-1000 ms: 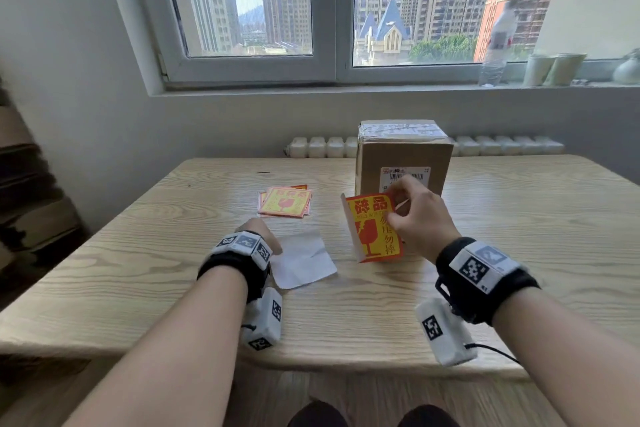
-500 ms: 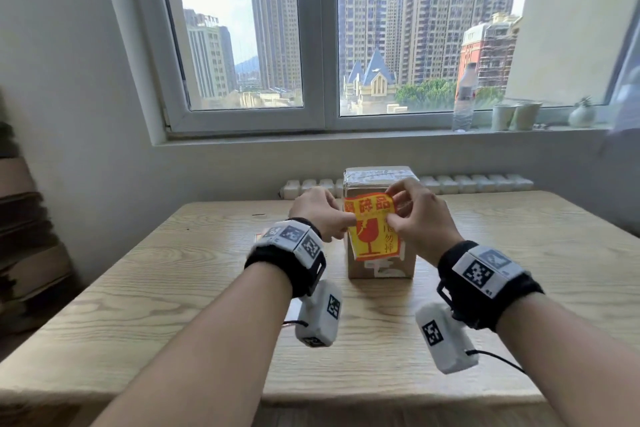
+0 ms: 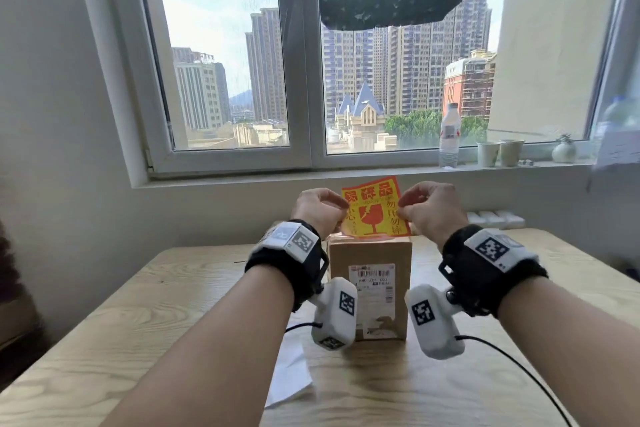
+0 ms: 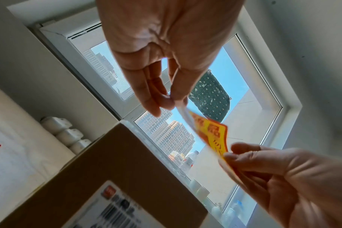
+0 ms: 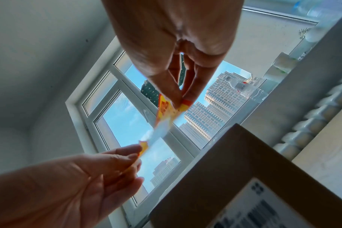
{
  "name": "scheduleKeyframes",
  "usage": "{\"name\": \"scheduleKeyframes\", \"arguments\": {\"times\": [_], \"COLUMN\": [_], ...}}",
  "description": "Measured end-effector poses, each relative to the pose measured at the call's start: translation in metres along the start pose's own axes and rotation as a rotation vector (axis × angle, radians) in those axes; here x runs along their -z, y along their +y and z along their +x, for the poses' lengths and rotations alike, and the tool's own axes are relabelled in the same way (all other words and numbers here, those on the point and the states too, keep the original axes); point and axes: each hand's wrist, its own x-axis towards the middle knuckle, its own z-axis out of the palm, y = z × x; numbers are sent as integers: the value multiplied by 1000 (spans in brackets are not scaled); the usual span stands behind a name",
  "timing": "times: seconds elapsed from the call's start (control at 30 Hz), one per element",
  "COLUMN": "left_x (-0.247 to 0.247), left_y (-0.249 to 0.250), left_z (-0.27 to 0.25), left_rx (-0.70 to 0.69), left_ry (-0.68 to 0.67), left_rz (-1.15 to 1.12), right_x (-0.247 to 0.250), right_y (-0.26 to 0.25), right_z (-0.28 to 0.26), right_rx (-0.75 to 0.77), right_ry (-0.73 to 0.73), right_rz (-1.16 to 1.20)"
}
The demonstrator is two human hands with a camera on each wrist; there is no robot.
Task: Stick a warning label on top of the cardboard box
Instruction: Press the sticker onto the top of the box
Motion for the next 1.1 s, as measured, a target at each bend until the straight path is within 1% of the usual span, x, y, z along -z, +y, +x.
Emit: {"name": "scheduleKeyframes", "arguments": {"times": [0.1,0.2,0.37,0.47,0.7,0.83,0.9,1.1], "left_x": [-5,-8,-7,-6,-11,-13,-16,-19], "left_y": [-3,-9,-18,-21,-21,-23,-24,-27], "left_z": [20,32,43,46,48,49,49,44], "left_rx": [29,43,72,98,86,82,71,-1], "left_ry": [15,26,14,25,58,82,87,67], "left_rz": [27,92,163,181,309,384,423,577], "right_x": [-7,-16,-25,-29,-30,-29,-28,-28], "right_y": [8,17,24,27,30,28,25,17], "right_z": [21,31,33,33,34,33,31,20], "right_rx": [-64,-90,-162,-180,-167,-157,-131,2], "right_ry": [-15,-34,-131,-131,-81,-95,-102,-141], "right_rz": [-13,-60,-42,-27,-105,-175,-252,-578]}}
